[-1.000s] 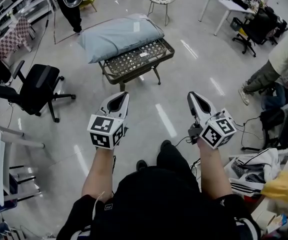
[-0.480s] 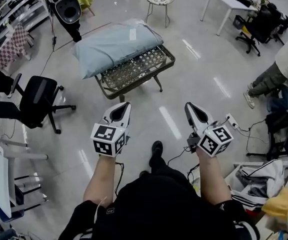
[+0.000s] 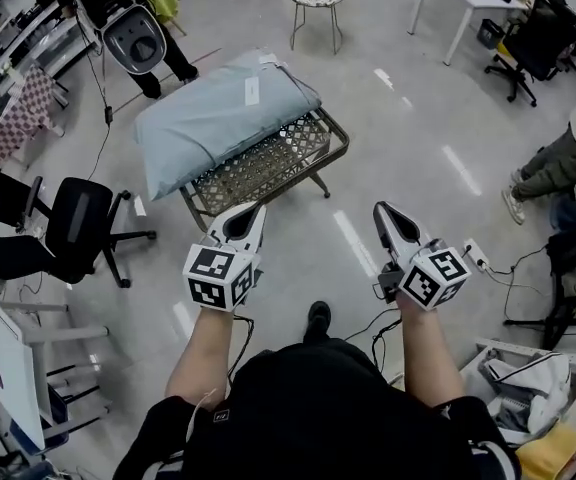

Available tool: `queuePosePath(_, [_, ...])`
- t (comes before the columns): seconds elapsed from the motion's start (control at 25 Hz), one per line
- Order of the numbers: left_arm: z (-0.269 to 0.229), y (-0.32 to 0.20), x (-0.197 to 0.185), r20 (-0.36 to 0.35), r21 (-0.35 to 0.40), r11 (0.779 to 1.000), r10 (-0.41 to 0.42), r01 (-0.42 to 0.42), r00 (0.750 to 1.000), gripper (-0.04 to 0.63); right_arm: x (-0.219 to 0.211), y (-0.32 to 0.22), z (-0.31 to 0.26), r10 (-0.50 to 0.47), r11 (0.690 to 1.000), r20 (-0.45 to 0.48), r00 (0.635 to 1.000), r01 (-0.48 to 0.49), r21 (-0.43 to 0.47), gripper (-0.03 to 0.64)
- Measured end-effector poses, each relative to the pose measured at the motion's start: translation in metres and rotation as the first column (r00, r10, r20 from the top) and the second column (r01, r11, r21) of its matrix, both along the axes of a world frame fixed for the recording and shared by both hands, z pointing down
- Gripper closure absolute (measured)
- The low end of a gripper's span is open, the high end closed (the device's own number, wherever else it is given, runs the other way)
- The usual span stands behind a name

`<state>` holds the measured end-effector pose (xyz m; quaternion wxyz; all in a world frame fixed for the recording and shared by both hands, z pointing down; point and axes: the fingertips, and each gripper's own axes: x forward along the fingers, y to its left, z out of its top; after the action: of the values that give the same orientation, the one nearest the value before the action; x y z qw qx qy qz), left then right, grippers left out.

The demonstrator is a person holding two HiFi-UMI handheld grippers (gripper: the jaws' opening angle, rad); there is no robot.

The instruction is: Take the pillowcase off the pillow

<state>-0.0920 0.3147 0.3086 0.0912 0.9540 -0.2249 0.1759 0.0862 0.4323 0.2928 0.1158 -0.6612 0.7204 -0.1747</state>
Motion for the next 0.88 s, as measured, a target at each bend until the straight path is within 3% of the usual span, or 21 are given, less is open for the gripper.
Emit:
queuePosePath(0.48, [0.001, -0.086, 0.058, -0.034, 0.009, 1.0, -0.019, 0.02, 0.999, 0.594, 0.037, -0.09, 0.007, -0.071, 0.996, 0.01, 0.997, 0.071, -0.045, 0.607])
queuePosePath(0.88, [0.032, -0.247, 0.11, -0.048, -0.006, 0.996, -0.09, 0.089, 0.995, 0.594, 0.096, -0.245, 0.023, -0.117, 0.985, -0.034, 0.993, 0.112, -0.129, 0.607])
